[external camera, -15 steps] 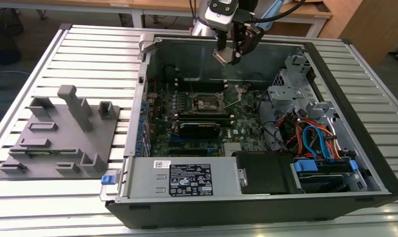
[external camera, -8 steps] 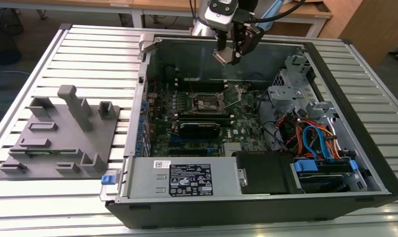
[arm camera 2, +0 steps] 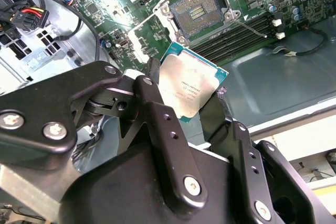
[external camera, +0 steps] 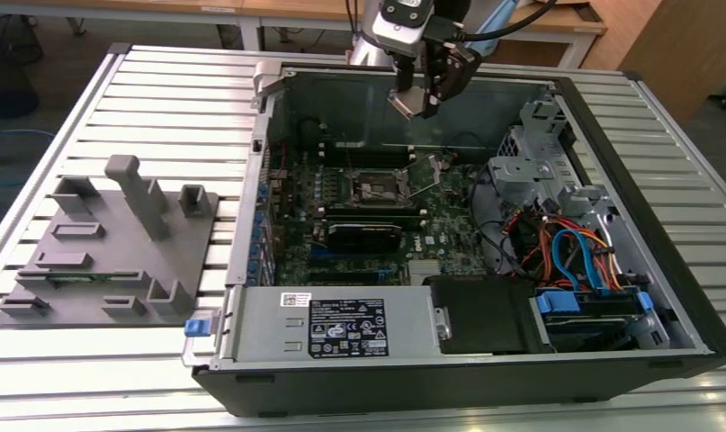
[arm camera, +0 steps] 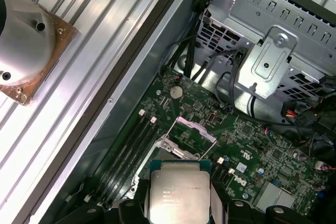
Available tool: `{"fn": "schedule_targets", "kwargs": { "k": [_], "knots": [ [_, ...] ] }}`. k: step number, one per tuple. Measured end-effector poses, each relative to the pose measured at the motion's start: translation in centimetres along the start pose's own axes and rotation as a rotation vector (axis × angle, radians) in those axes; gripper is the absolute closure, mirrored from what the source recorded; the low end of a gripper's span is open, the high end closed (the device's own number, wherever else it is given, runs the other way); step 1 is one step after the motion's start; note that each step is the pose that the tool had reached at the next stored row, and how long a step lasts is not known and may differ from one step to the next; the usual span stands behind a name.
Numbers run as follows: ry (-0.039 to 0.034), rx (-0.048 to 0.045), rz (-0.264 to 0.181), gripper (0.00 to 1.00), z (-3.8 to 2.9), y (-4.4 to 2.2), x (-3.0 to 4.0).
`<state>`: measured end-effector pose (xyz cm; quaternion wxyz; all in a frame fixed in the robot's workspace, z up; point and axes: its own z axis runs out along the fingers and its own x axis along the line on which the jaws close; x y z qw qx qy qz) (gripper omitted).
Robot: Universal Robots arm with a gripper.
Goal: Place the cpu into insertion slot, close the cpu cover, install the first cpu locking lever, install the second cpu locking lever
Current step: 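Place the cpu into insertion slot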
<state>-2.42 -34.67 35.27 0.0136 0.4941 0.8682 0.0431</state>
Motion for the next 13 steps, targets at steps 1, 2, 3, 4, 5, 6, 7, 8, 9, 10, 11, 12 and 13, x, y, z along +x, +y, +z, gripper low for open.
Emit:
{"fn": "schedule_targets", "kwargs": {
  "k": [1, 2, 3, 4, 5, 6, 7, 8, 9, 10, 11, 12, 13],
  "knots": [
    [-0.0002, 0.0000, 0.002, 0.46, 0.00, 0.00, 0.00],
    [-0.0003, 0.0000, 0.003, 0.46, 0.00, 0.00, 0.00],
    [-0.0004, -0.0001, 0.004, 0.46, 0.00, 0.00, 0.00],
    [-0.0005, -0.0001, 0.006, 0.46, 0.00, 0.00, 0.00],
    [-0.0006, -0.0001, 0.007, 0.46, 0.00, 0.00, 0.00],
    [-0.0007, -0.0002, 0.008, 0.46, 0.00, 0.00, 0.00],
    [-0.0008, -0.0001, 0.009, 0.46, 0.00, 0.00, 0.00],
    [-0.0009, -0.0002, 0.010, 0.46, 0.00, 0.00, 0.00],
    [-0.0009, -0.0002, 0.011, 0.46, 0.00, 0.00, 0.00],
    [-0.0010, -0.0001, 0.011, 0.46, 0.00, 0.00, 0.00],
    [-0.0010, -0.0002, 0.011, 0.46, 0.00, 0.00, 0.00],
    [-0.0013, -0.0002, 0.014, 0.46, 0.00, 0.00, 0.00],
    [-0.0013, -0.0002, 0.014, 0.46, 0.00, 0.00, 0.00]
  ]
}}
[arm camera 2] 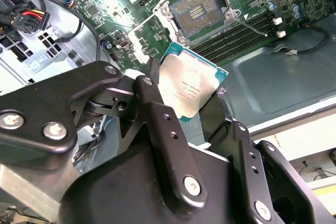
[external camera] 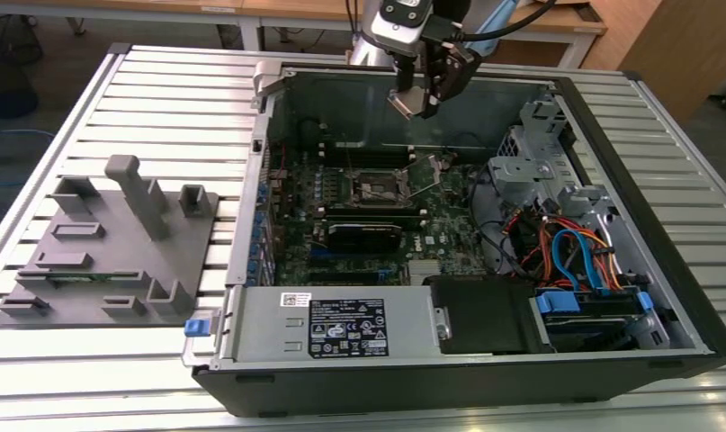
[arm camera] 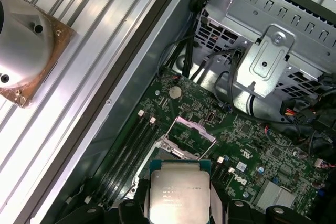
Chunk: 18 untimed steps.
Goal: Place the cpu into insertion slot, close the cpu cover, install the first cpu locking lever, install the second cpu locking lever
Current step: 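Place the cpu into insertion slot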
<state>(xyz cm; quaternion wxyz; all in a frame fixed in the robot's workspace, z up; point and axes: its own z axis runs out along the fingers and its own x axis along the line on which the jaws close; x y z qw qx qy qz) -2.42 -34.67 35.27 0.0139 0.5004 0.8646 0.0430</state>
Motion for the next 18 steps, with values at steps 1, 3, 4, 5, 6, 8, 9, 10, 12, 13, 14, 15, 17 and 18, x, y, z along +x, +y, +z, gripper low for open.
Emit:
{"fn": "schedule_targets", "kwargs": {
  "k": [1, 3, 4, 5, 6, 8, 9, 10, 12, 13, 14, 15, 17, 18],
  "knots": [
    [0.0000, 0.0000, 0.000, 0.46, 0.00, 0.00, 0.00],
    [-0.0001, -0.0001, 0.001, 0.46, 0.00, 0.00, 0.00],
    [-0.0002, 0.0000, 0.002, 0.46, 0.00, 0.00, 0.00],
    [-0.0002, -0.0001, 0.003, 0.46, 0.00, 0.00, 0.00],
    [-0.0003, -0.0001, 0.003, 0.46, 0.00, 0.00, 0.00],
    [-0.0003, -0.0001, 0.004, 0.46, 0.00, 0.00, 0.00],
    [-0.0004, -0.0001, 0.004, 0.46, 0.00, 0.00, 0.00],
    [-0.0004, -0.0001, 0.005, 0.46, 0.00, 0.00, 0.00],
    [-0.0005, -0.0001, 0.006, 0.46, 0.00, 0.00, 0.00],
    [-0.0006, -0.0002, 0.007, 0.46, 0.00, 0.00, 0.00],
    [-0.0008, -0.0002, 0.009, 0.46, 0.00, 0.00, 0.00],
    [-0.0011, -0.0003, 0.012, 0.46, 0.01, 0.00, 0.00],
    [-0.0019, -0.0004, 0.021, 0.46, 0.01, 0.00, 0.00],
    [-0.0023, -0.0005, 0.026, 0.46, 0.01, 0.00, 0.00]
  ]
}}
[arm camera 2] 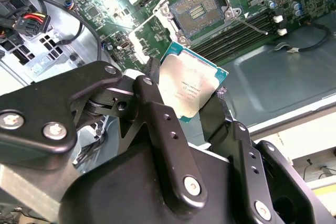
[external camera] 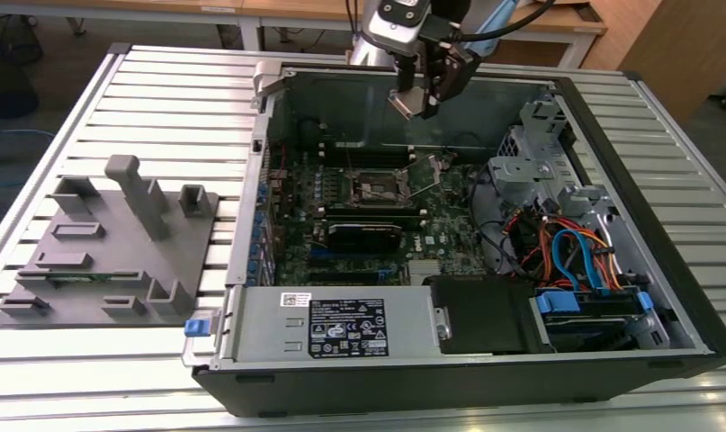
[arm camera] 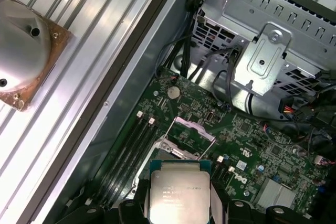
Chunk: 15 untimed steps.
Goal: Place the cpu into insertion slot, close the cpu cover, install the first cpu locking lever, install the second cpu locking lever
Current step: 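Place the cpu into insertion slot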
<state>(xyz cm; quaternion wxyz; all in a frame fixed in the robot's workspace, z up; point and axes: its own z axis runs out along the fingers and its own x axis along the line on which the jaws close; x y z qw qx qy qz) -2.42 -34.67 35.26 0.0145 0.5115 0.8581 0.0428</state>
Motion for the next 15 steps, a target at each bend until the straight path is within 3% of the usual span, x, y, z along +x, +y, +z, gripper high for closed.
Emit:
{"fn": "schedule_targets", "kwargs": {
  "k": [15],
  "knots": [
    [-0.0073, -0.0015, 0.082, 0.46, 0.04, 0.00, 0.00]
  ]
}}
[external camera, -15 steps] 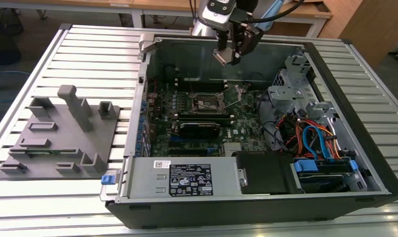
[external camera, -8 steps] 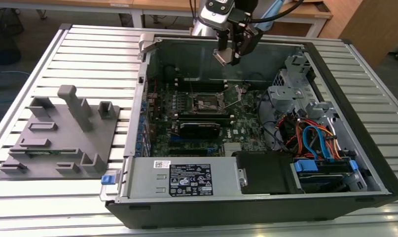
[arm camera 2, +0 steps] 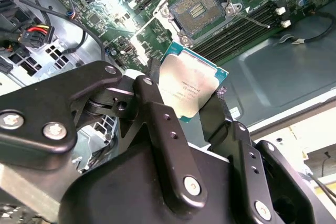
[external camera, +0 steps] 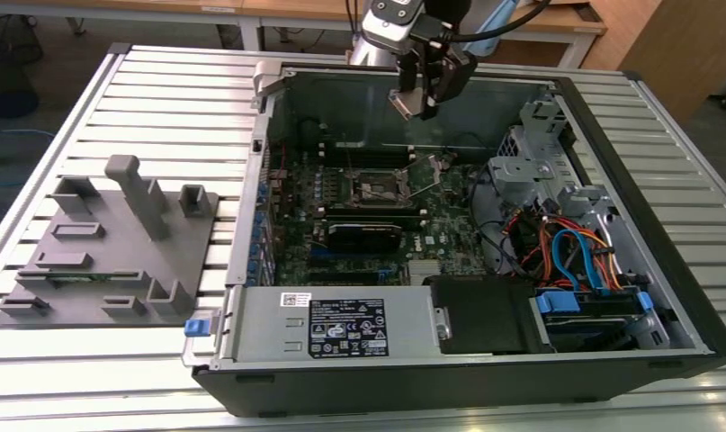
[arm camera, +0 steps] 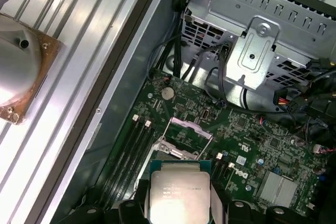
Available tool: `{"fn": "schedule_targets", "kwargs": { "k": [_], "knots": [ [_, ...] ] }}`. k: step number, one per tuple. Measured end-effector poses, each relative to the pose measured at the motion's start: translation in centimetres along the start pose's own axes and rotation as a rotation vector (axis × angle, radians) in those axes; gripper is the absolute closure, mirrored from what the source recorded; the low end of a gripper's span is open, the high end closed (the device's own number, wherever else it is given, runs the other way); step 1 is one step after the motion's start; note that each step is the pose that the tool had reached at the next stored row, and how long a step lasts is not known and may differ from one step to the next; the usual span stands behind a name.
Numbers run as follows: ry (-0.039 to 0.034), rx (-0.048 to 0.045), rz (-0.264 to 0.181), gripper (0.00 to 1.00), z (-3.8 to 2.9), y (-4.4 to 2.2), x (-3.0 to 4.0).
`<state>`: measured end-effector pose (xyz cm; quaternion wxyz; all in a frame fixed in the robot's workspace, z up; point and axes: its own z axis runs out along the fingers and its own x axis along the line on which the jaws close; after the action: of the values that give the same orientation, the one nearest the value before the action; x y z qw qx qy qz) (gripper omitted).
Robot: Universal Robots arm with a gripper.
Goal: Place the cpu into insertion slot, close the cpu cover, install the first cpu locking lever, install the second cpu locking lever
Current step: 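Place the cpu into insertion slot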
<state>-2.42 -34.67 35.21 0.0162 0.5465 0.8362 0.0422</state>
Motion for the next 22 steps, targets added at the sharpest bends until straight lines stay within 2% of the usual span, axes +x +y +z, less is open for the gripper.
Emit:
{"fn": "schedule_targets", "kwargs": {
  "k": [5, 15, 22],
  "knots": [
    [-0.0030, -0.0008, 0.034, 0.46, 0.02, 0.00, 0.00],
    [-0.0121, -0.0027, 0.137, 0.46, 0.06, -0.01, 0.00],
    [-0.0126, -0.0028, 0.143, 0.46, 0.06, -0.01, 0.00]
  ]
}}
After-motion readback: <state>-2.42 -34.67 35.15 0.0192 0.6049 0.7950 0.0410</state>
